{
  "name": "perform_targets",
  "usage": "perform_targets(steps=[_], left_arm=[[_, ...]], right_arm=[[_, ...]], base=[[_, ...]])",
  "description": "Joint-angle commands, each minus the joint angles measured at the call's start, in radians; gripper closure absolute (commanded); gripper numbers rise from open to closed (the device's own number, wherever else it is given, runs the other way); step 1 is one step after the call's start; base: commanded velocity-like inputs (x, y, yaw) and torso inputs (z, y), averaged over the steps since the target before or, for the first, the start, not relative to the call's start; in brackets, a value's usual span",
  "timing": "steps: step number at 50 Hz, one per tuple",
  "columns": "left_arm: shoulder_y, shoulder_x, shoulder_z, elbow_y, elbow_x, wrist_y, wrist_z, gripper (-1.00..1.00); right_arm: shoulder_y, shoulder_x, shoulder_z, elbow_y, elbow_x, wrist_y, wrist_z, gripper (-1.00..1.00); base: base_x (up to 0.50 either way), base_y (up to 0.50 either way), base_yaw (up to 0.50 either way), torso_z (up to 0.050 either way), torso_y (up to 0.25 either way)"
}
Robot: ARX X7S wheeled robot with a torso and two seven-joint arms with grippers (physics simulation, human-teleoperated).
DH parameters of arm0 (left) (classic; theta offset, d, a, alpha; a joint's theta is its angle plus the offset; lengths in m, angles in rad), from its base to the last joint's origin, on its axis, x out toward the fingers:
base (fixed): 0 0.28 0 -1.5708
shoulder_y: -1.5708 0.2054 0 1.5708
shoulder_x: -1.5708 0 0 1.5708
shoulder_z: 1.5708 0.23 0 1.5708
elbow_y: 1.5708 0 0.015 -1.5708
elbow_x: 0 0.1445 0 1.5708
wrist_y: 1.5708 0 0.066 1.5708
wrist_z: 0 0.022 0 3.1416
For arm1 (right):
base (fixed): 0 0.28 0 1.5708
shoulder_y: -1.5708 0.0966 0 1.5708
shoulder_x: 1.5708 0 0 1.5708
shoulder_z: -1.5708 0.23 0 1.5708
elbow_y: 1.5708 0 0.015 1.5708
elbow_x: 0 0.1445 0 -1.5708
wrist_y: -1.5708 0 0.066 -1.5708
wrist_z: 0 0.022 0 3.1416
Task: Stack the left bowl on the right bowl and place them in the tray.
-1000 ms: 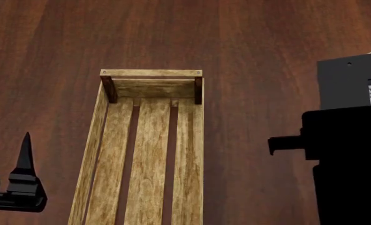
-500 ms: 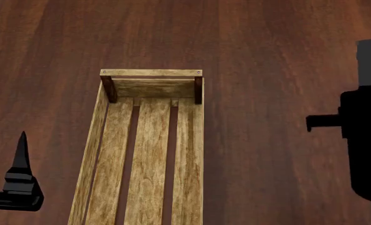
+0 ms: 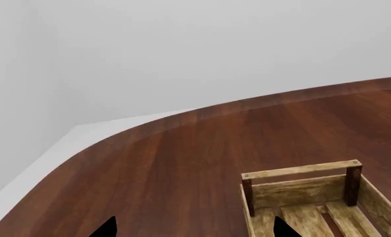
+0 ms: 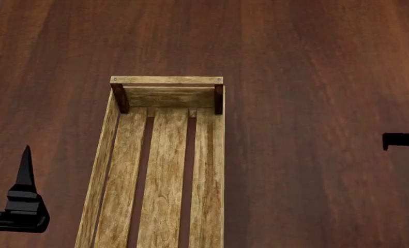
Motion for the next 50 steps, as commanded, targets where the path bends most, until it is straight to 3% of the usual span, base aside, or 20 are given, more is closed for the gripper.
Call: perform_targets(steps=[1,50], left_arm=[[0.002,-0.002,-0.001,0.0,-0.003,0.002,-0.004,-1.0],[0.008,-0.013,-0.011,0.018,-0.028,0.002,-0.018,-1.0]], right_arm=[[-0.049,0.031,0.053,-0.021,0.016,0.042,0.057,1.0],[-0.295,0.09,0.171,-0.065,0.136,0.058,0.125,1.0]], base=[[0.0,0.0,0.0,0.0,0.0],[0.0,0.0,0.0,0.0,0.0]])
